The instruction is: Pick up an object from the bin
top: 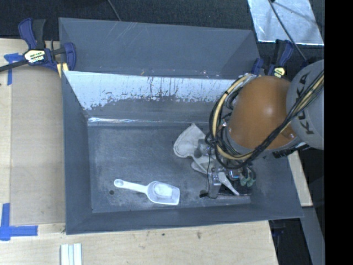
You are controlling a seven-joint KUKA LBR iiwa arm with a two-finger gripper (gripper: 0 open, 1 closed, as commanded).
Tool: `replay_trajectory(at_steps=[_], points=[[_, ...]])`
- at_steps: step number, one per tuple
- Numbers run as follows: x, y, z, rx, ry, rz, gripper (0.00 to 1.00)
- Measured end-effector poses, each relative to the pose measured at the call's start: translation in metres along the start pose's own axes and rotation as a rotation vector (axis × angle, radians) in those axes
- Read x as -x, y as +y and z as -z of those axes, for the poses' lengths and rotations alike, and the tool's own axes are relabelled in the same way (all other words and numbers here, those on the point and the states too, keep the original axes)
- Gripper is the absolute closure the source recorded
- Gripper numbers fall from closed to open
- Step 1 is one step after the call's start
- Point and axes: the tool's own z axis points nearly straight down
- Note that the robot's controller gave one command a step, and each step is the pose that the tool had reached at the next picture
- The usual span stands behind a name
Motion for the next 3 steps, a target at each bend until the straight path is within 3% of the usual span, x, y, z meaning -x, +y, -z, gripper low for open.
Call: replay_trajectory(at_steps=[1, 2, 3], points=[[0.002, 0.0, 0.004, 0.0, -0.008, 0.0, 0.0], [0.025, -0.043, -0.033, 0.001, -0.014, 0.01, 0.0], [0.032, -0.079, -0.064, 0.0, -0.004, -0.022, 0.0]])
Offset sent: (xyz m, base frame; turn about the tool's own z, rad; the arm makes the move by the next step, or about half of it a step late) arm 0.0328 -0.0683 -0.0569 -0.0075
